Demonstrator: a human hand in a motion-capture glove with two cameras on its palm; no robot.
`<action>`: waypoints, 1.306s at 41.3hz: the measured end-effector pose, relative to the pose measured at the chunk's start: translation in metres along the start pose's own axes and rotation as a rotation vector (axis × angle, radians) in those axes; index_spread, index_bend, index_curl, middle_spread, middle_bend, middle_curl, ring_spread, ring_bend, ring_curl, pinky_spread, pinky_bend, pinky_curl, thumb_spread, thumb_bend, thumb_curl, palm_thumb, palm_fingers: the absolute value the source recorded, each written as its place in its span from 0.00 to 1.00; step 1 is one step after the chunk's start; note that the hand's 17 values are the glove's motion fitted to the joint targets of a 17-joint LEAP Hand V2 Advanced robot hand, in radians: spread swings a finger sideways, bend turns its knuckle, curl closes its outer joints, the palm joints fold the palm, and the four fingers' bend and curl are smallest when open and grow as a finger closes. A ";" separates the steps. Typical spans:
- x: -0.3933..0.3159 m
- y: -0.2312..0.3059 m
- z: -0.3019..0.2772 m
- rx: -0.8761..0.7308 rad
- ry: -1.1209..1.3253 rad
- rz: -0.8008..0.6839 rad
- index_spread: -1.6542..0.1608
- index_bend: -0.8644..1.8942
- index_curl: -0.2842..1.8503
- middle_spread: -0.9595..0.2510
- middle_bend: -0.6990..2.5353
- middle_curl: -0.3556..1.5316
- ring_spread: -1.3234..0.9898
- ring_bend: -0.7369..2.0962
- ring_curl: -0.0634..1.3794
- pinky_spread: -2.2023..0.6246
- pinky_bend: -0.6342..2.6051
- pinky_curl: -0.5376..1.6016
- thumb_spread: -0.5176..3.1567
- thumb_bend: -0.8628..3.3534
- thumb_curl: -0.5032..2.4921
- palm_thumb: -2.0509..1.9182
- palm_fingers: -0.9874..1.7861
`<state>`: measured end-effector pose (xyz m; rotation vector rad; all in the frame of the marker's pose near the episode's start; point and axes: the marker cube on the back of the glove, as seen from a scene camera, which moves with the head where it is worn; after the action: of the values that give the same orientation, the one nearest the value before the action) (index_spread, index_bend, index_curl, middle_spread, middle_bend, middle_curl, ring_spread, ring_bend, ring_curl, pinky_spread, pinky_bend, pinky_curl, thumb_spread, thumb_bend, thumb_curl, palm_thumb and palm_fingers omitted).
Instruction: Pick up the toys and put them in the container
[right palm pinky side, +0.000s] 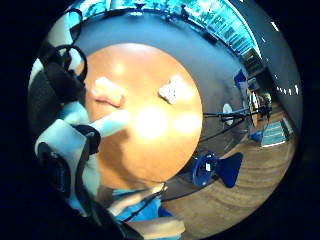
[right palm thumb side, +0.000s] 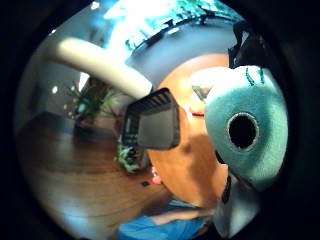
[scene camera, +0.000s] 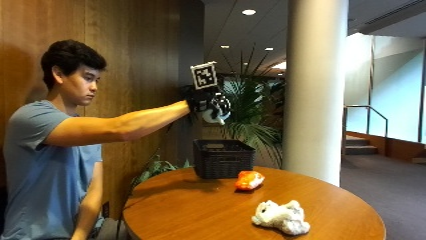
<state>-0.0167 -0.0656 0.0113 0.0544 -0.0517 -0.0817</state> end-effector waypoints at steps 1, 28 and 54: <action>-0.010 -0.005 -0.001 0.004 0.002 -0.022 0.72 0.45 0.30 0.49 0.37 0.40 0.38 0.62 0.39 0.64 0.54 0.43 0.36 0.26 0.42 0.71 0.68; -0.185 -0.047 0.080 -0.043 -0.016 -0.331 0.71 0.37 0.34 0.47 0.34 0.46 0.37 0.61 0.42 0.64 0.55 0.44 0.35 0.26 0.46 0.72 0.64; -0.138 -0.058 0.082 -0.230 -0.002 -0.302 0.75 0.35 0.27 0.84 0.26 0.42 0.56 0.35 0.27 0.77 0.63 0.46 0.44 0.19 0.34 0.50 0.25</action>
<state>-0.1629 -0.1163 0.0832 -0.1689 -0.0351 -0.3892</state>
